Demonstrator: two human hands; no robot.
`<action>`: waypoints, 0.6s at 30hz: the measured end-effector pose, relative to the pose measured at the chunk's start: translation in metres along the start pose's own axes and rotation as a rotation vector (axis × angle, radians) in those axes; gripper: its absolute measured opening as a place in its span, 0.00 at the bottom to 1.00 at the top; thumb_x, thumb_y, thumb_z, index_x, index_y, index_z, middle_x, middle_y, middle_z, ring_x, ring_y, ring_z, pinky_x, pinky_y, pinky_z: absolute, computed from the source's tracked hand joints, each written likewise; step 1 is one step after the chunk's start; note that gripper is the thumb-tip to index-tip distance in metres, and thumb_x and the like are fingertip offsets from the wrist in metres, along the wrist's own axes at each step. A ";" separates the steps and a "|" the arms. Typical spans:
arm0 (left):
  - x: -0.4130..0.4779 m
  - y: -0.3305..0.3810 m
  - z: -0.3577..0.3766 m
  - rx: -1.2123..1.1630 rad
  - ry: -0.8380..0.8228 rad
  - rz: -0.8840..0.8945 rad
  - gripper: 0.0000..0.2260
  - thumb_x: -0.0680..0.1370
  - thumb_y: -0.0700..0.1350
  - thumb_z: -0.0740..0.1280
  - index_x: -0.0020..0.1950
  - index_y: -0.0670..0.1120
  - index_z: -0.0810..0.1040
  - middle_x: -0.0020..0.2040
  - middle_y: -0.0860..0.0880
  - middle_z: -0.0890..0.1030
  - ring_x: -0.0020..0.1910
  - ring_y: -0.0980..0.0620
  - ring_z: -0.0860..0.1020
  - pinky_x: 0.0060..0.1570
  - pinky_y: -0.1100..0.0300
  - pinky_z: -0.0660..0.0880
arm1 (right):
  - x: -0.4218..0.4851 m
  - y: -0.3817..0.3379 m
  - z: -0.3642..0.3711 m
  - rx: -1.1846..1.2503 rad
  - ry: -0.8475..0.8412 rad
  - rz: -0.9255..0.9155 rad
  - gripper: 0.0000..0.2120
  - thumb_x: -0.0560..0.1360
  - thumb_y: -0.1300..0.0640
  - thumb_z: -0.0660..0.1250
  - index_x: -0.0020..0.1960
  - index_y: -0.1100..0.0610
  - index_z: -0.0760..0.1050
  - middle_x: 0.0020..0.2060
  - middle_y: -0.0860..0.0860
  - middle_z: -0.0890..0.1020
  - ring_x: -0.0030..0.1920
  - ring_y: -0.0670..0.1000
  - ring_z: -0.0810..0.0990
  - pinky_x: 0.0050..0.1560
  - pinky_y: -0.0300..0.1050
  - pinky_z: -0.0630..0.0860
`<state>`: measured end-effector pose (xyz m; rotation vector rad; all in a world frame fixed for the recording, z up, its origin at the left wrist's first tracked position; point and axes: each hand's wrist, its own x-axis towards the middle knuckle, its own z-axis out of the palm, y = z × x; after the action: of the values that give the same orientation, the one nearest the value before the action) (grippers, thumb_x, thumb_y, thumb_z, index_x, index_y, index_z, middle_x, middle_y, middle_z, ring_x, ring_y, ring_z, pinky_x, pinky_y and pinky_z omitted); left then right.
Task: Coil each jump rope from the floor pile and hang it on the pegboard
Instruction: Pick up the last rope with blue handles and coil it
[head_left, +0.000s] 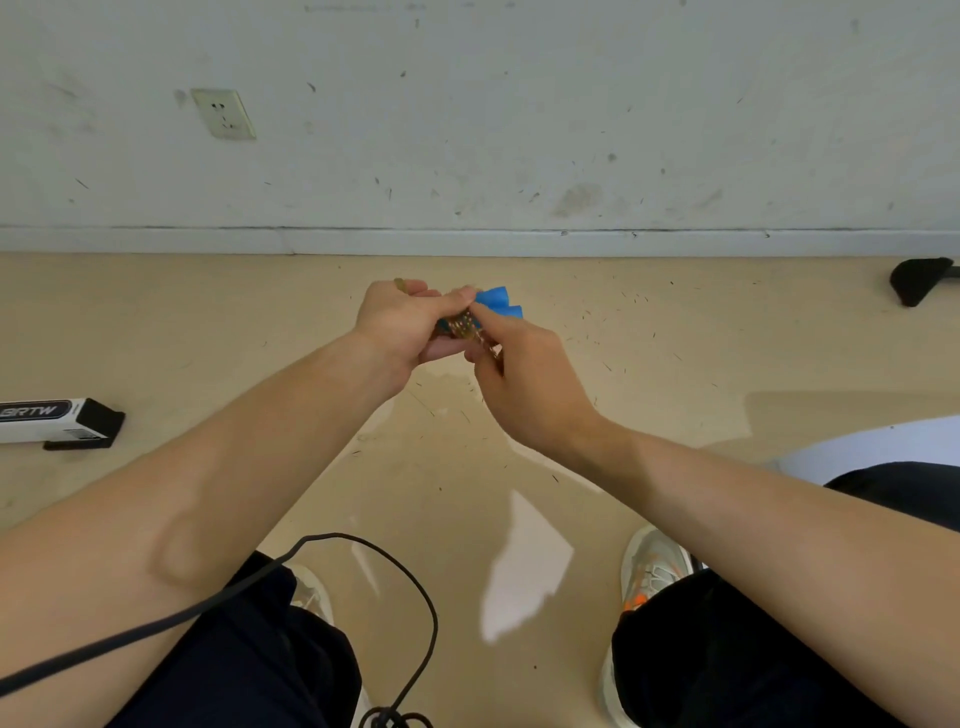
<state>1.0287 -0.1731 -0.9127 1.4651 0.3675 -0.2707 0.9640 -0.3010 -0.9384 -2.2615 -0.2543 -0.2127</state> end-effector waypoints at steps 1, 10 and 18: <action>-0.001 0.001 0.001 -0.011 0.000 0.003 0.28 0.72 0.38 0.77 0.67 0.36 0.67 0.61 0.42 0.76 0.44 0.44 0.85 0.34 0.57 0.82 | -0.001 0.000 -0.001 0.062 0.042 0.030 0.18 0.80 0.64 0.60 0.66 0.51 0.75 0.39 0.47 0.80 0.35 0.51 0.77 0.40 0.46 0.76; 0.009 0.012 -0.010 -0.031 0.061 -0.004 0.25 0.72 0.39 0.77 0.65 0.38 0.71 0.53 0.41 0.81 0.42 0.48 0.86 0.38 0.58 0.82 | -0.002 0.002 0.000 0.190 0.006 0.206 0.03 0.82 0.53 0.61 0.53 0.49 0.74 0.34 0.46 0.82 0.30 0.41 0.75 0.30 0.34 0.69; 0.000 0.025 -0.020 0.110 -0.230 -0.023 0.08 0.76 0.41 0.74 0.53 0.40 0.82 0.38 0.49 0.84 0.42 0.49 0.85 0.40 0.61 0.81 | 0.025 0.029 -0.028 0.130 -0.266 0.375 0.20 0.79 0.40 0.64 0.37 0.54 0.79 0.26 0.48 0.68 0.27 0.48 0.65 0.31 0.41 0.65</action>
<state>1.0371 -0.1506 -0.8908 1.5196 0.1860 -0.4800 0.9932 -0.3380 -0.9357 -2.1575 0.0208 0.2949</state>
